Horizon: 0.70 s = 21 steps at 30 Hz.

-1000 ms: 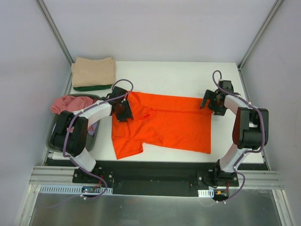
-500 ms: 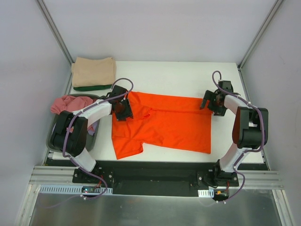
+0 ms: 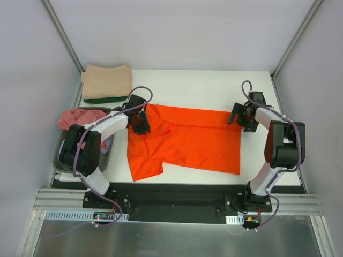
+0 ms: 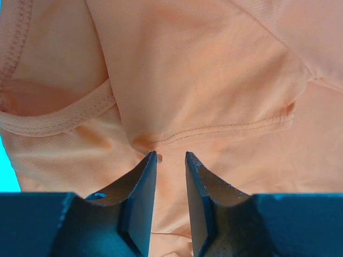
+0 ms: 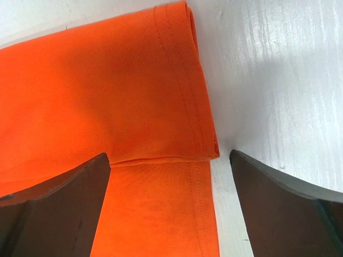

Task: Fold and stack the t-shirts
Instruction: Fold the flattened tshirt in 1/3 of the way

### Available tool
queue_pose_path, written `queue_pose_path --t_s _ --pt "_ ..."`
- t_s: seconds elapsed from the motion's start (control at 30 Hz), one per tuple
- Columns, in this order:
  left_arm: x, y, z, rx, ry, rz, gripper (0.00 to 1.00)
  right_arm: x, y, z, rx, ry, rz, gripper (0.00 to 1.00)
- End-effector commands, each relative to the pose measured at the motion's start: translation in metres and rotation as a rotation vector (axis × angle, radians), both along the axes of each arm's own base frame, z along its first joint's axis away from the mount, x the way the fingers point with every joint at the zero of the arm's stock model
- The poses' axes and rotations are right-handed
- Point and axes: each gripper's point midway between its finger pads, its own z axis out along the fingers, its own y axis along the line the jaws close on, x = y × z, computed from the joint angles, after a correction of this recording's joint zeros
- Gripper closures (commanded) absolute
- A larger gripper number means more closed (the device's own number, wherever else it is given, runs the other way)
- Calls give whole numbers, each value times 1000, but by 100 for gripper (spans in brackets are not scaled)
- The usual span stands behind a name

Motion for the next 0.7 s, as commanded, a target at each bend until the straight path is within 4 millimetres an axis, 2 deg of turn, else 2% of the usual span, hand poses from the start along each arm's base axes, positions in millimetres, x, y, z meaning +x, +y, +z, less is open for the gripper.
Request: queue_pose_path --t_s 0.0,0.3,0.5,0.67 --pt "1 5 -5 39 7 -1 73 2 -9 4 -28 6 -16 3" --pt "-7 15 -12 88 31 7 69 0 -11 3 -29 11 -21 3" --pt "-11 16 -18 93 57 15 71 0 -9 4 -22 10 -19 3" --pt "-13 30 -22 153 52 56 71 1 -10 5 -22 7 -21 3"
